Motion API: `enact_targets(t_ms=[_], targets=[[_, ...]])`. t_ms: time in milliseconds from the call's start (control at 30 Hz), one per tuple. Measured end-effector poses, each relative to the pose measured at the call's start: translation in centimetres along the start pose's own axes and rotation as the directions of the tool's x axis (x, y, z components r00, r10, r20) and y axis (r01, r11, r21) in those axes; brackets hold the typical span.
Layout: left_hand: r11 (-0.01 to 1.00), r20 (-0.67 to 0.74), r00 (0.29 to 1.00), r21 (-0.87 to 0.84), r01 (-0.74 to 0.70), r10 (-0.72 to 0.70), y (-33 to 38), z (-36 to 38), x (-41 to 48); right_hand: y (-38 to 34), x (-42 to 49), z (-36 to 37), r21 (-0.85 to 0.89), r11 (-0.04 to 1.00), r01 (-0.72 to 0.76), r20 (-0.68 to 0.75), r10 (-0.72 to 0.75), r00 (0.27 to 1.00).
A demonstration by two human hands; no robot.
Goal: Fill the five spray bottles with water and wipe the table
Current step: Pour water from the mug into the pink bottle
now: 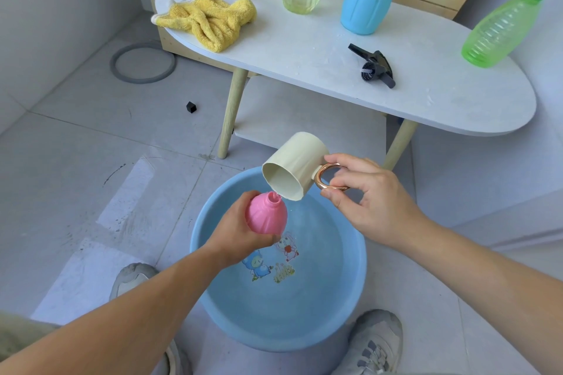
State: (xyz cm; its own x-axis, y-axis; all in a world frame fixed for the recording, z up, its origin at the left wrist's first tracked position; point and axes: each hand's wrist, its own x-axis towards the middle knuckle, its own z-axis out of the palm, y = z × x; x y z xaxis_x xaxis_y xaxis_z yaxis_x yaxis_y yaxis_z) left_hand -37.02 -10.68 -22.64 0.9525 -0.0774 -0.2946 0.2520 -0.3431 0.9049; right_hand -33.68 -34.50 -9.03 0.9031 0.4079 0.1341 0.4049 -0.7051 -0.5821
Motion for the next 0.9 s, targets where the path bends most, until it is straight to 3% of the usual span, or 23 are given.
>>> enact_targets(t_ms=[467, 900], targets=[[1.000, -0.001, 1.000, 0.015, 0.003, -0.003, 0.12, -0.02, -0.05, 0.11, -0.03, 0.26, -0.117, 0.981, 0.154, -0.023, -0.157, 0.987], [1.000, -0.002, 1.000, 0.023, 0.001, -0.001, 0.21, 0.02, -0.02, 0.59, 0.13, 0.18, -0.240, 0.902, 0.359, -0.007, -0.372, 0.928]])
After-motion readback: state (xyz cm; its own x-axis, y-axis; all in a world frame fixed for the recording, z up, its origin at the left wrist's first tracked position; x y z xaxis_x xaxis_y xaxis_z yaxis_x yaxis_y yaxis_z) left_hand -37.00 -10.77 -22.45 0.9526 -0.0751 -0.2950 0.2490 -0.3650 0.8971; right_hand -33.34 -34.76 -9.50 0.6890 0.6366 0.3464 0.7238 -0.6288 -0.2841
